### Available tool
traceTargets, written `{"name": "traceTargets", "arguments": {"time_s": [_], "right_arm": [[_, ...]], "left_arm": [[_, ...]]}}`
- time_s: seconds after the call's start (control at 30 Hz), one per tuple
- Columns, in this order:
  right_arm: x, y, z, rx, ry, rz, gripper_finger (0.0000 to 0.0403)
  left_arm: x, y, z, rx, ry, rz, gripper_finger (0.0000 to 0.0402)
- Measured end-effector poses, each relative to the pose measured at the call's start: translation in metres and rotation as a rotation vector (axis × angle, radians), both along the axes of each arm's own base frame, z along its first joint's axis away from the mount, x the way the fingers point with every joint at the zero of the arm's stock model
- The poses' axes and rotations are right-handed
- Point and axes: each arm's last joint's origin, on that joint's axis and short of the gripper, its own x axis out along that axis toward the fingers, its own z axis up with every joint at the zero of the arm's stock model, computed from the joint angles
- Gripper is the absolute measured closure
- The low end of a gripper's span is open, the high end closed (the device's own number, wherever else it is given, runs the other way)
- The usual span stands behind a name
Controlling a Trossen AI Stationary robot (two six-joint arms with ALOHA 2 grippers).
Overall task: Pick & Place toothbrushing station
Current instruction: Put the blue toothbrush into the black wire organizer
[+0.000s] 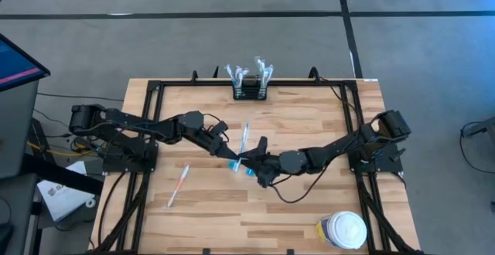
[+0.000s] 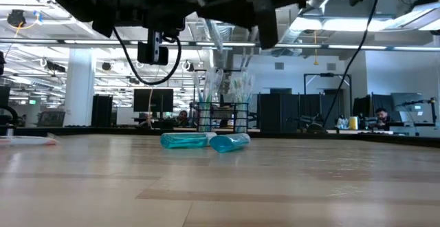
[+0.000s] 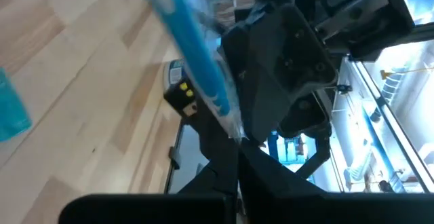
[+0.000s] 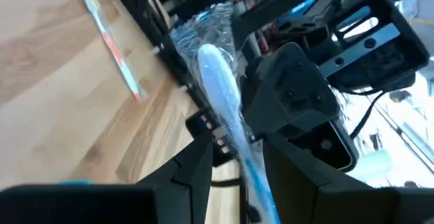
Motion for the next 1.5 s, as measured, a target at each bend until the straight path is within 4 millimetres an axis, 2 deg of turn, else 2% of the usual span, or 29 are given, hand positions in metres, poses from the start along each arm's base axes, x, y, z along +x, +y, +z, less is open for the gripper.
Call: {"name": "traceTargets", "arguments": {"time_s": [0.1, 0.33, 0.43, 0.57, 0.63, 1.1, 1.5], "right_arm": [[0.002, 0.001, 0.007, 0.004, -0.02, -0.02, 0.0282], [0.002, 0.0, 0.006, 0.005, -0.014, -0.036, 0.0292], [0.002, 0.0, 0.004, 0.004, 0.0, -0.037, 0.0319], [0.002, 0.0, 0.004, 0.003, 0.003, -0.035, 0.0379], [0.002, 0.0, 0.004, 0.004, 0.004, -0.035, 0.0391], [0.001, 0.0, 0.003, 0.056, 0.009, -0.042, 0.0398], [0.0, -0.001, 0.005, 0.039, 0.001, -0.113, 0.0399]], "left_arm": [[0.0, -0.001, 0.003, 0.006, -0.024, -0.003, 0.0401], [0.0, -0.001, 0.003, 0.007, -0.021, -0.005, 0.0401], [0.0, -0.001, 0.003, 0.007, -0.021, -0.005, 0.0401], [0.0, -0.001, 0.003, 0.007, -0.021, -0.006, 0.0402], [0.0, -0.001, 0.003, 0.007, -0.021, -0.007, 0.0401], [0.0, 0.0, 0.003, 0.116, -0.077, -0.016, 0.0383], [-0.008, 0.01, 0.017, 0.16, -0.151, 0.002, 0.0382]]}}
